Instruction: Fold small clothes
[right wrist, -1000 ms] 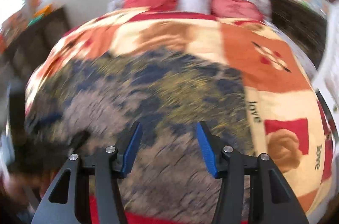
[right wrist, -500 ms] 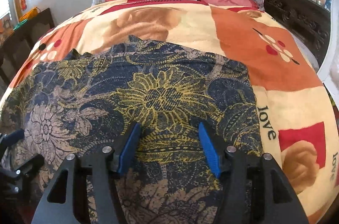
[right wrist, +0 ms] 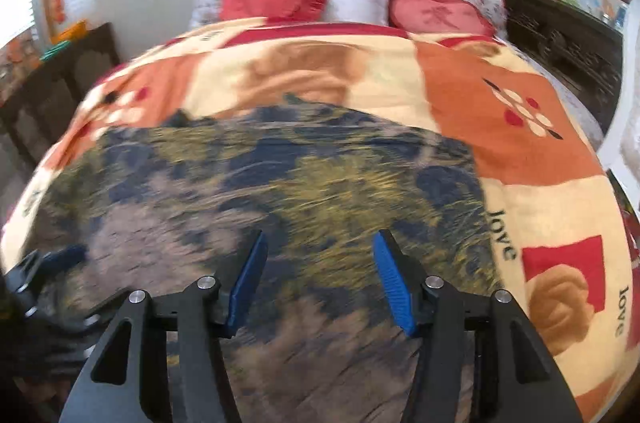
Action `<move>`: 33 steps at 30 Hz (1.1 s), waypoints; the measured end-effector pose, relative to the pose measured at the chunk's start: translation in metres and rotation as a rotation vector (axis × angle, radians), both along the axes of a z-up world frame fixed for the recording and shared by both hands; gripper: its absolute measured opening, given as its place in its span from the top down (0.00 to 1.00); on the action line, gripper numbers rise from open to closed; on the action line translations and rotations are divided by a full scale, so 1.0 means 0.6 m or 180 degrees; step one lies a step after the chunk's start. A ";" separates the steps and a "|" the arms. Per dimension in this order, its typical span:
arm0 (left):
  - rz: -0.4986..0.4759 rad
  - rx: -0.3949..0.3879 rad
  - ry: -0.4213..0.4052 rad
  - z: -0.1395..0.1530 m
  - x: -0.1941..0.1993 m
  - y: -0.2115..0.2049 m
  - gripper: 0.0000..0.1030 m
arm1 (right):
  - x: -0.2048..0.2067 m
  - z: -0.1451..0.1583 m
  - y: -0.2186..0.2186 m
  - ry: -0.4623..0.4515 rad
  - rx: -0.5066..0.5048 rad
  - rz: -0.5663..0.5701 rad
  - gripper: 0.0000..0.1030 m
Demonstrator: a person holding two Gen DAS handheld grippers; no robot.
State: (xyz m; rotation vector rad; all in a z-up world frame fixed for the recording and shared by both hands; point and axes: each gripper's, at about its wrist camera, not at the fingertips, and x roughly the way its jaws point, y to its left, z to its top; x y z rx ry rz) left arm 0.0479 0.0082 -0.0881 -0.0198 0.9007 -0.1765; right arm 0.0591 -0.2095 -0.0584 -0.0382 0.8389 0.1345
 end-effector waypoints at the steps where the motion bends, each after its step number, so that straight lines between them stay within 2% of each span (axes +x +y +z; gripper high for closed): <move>1: 0.0003 0.0000 0.0003 0.000 0.000 -0.001 0.00 | -0.001 -0.012 0.008 0.0062 -0.0067 0.0051 0.34; 2: 0.0004 0.0014 0.0002 0.000 0.000 -0.002 0.00 | 0.001 -0.032 0.014 0.0167 -0.0169 0.0067 0.33; 3: 0.0004 0.0021 0.0000 0.000 0.000 -0.003 0.00 | -0.002 -0.041 0.011 0.0131 -0.0136 0.0065 0.33; 7: 0.0005 0.0028 -0.0003 0.000 0.000 -0.004 0.00 | -0.002 -0.041 -0.006 0.0117 0.0074 0.0046 0.32; 33: 0.0008 0.0033 -0.0010 0.001 -0.001 -0.003 0.00 | -0.007 -0.042 -0.003 0.0061 0.0027 0.0047 0.31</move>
